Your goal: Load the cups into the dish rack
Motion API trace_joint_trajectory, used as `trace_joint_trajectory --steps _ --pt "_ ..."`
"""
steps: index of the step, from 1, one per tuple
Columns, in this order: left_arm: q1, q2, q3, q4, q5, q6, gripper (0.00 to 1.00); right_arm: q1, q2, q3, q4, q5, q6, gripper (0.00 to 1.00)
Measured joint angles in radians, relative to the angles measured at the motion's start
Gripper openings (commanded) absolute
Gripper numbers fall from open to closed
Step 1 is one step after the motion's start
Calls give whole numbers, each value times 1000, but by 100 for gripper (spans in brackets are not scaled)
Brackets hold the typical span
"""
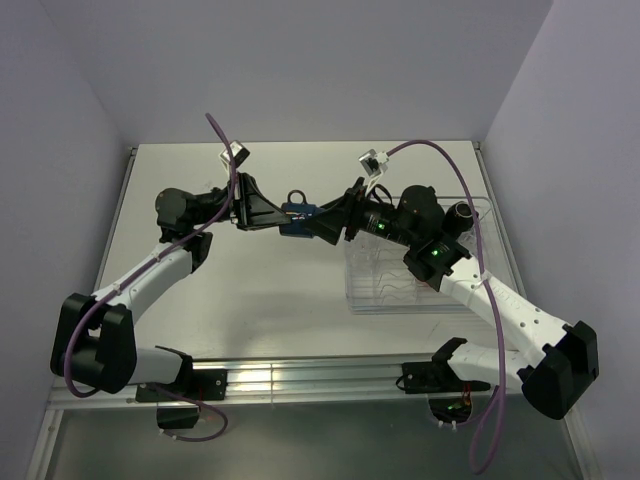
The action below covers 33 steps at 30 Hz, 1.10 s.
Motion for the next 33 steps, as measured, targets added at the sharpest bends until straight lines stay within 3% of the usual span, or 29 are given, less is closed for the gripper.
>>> trace_joint_trajectory --steps 3,5,11,12,15,18,26,33 --pt "0 0 0 0 0 2 4 0 0 0 -3 2 0 8" --pt "0 0 0 -3 0 8 9 0 0 0 -5 5 -1 0" --pt "-2 0 0 -54 -17 57 32 1 -8 0 -45 30 -4 0" --pt "-4 0 0 -69 -22 70 42 1 -10 0 -57 34 -5 0" --pt "-5 -2 3 -136 -35 126 56 2 -22 0 -99 55 -11 0" --pt "-4 -13 10 -237 -53 187 62 0 -47 0 -151 81 -19 0" --pt "31 -45 53 -473 -82 350 61 -44 -129 9 -281 125 -40 0" --pt "137 -67 115 -834 -150 576 61 -69 -184 141 -617 312 -97 0"
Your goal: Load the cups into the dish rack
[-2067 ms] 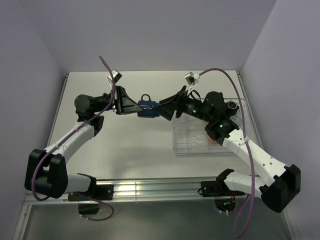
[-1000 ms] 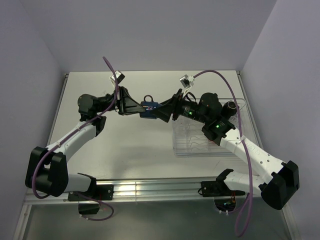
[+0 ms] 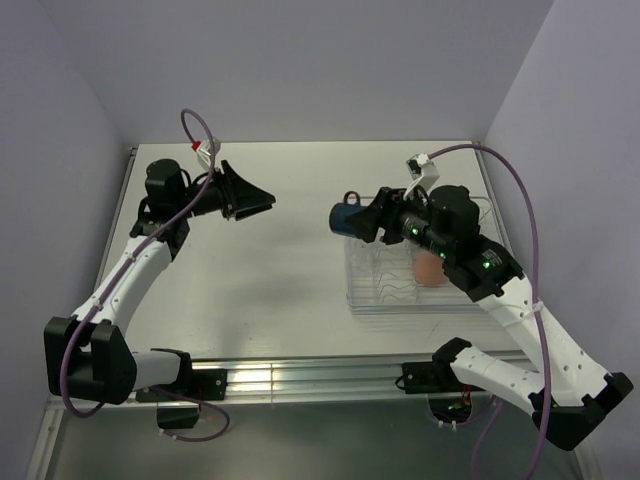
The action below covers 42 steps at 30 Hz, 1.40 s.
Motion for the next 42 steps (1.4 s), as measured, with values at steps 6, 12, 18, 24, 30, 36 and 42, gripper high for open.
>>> trace_joint_trajectory --steps 6,12,18,24,30,36,42 --pt "28 -18 106 -332 -117 213 61 -3 -3 87 -317 225 -54 0" --pt "29 -23 138 -506 -190 330 60 16 31 86 -554 364 -71 0" --pt "29 -23 138 -584 -217 385 60 48 30 54 -610 414 -71 0" --pt "29 -23 138 -610 -224 406 60 108 85 8 -606 427 -59 0" --pt "29 -23 138 -629 -232 433 59 151 182 -1 -576 442 -42 0" --pt "29 -18 137 -633 -234 443 59 164 227 -12 -560 451 -39 0" --pt "29 -13 135 -633 -233 445 58 172 273 -26 -548 458 -36 0"
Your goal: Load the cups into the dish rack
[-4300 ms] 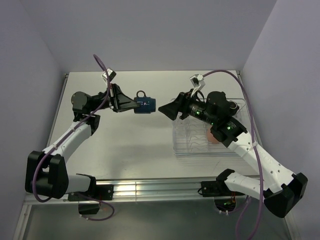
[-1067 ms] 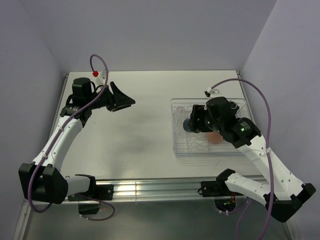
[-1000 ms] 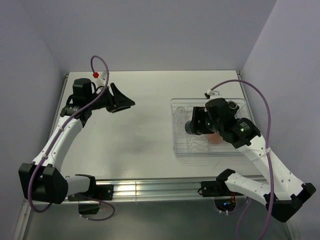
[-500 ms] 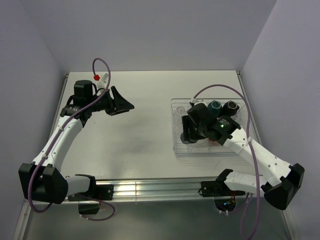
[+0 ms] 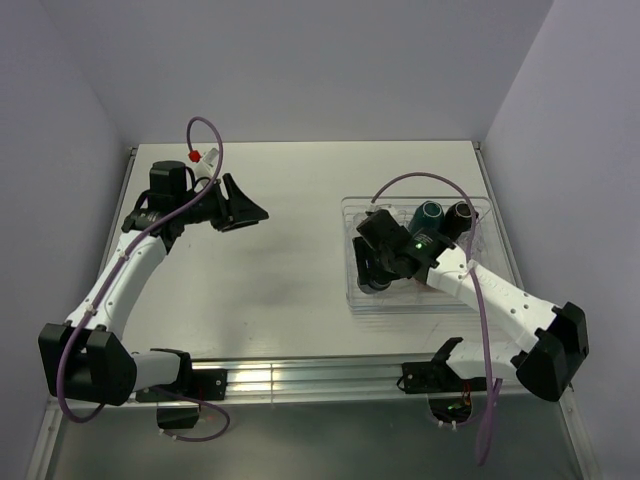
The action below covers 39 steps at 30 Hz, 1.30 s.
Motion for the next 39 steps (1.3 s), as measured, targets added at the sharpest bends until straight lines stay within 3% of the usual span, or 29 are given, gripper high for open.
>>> trace_joint_trajectory --steps 26,34,38,39 --pt "0 28 -23 0 0 10 58 11 177 -32 79 -9 -3 0" --pt "0 35 -23 0 0 18 58 14 212 -32 88 -4 -5 5" --pt "0 39 -23 0 0 18 58 14 223 -32 98 9 -5 13" --pt "0 40 -23 0 0 18 58 14 225 -32 100 12 -5 19"
